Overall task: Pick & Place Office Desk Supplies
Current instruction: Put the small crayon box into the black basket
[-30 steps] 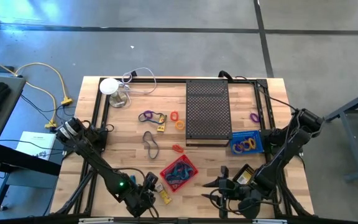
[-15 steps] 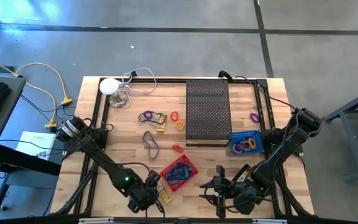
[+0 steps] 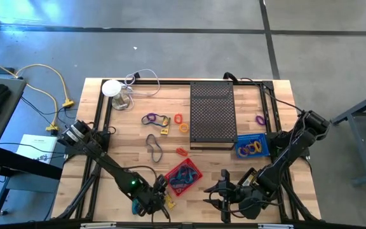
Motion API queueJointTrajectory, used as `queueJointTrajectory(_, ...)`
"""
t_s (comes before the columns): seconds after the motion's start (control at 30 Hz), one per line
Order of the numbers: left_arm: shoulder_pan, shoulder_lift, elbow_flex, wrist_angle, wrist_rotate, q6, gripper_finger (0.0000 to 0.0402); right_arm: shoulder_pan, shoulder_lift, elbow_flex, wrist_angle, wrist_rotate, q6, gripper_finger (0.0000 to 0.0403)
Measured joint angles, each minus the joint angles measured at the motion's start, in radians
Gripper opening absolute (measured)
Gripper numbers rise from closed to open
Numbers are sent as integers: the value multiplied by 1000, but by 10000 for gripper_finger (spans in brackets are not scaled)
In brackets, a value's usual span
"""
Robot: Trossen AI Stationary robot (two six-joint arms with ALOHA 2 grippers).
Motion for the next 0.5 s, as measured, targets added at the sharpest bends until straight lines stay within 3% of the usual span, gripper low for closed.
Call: queueJointTrajectory(0.5,44,8,0,8,16,49,205,2,0,0,1,-3,-3,136)
